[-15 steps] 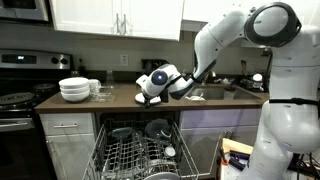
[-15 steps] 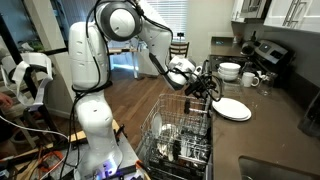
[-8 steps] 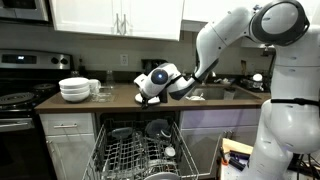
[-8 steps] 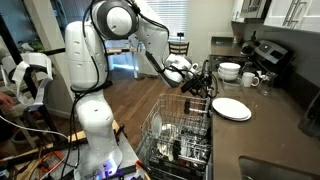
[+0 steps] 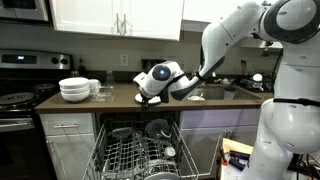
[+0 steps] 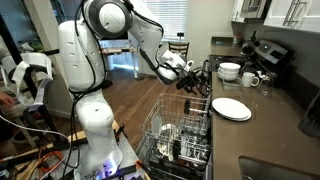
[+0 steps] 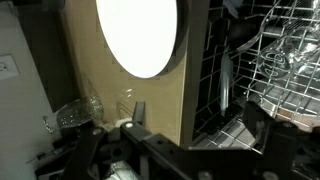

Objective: Remove the white plate on the right from the dishwasher and place it on top of the white plate on the countertop

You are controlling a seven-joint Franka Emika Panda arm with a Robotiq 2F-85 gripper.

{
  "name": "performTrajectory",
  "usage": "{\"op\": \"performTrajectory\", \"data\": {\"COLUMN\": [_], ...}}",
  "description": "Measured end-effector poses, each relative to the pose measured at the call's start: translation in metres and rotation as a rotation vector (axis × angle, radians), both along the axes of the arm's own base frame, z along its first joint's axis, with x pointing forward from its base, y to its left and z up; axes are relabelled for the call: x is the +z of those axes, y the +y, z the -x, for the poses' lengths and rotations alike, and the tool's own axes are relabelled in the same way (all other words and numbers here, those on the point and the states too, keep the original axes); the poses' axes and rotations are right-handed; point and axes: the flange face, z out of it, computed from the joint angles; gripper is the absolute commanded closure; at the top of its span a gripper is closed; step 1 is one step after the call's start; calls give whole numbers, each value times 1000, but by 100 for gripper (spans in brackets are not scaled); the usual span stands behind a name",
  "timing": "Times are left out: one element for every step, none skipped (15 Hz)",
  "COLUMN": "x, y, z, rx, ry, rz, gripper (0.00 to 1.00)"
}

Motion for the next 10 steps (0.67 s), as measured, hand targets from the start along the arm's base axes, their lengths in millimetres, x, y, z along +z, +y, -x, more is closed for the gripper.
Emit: {"op": "performTrajectory", "data": {"x": [3, 5, 7, 10, 12, 15, 17, 20, 22, 24], "y": [4, 7, 11, 15, 20, 24, 27, 31, 35, 38], "z": [3, 5, 7, 9, 12, 14, 16, 18, 19, 21], "rx": [9, 16, 24, 33, 41, 46, 49, 51, 54, 57], "ry": [1, 3, 5, 7, 9, 12, 14, 16, 19, 21], "rz": [1, -1, -4, -10, -18, -27, -34, -42, -49, -56], "gripper": [0, 0, 0, 0, 0, 0, 0, 0, 0, 0]}}
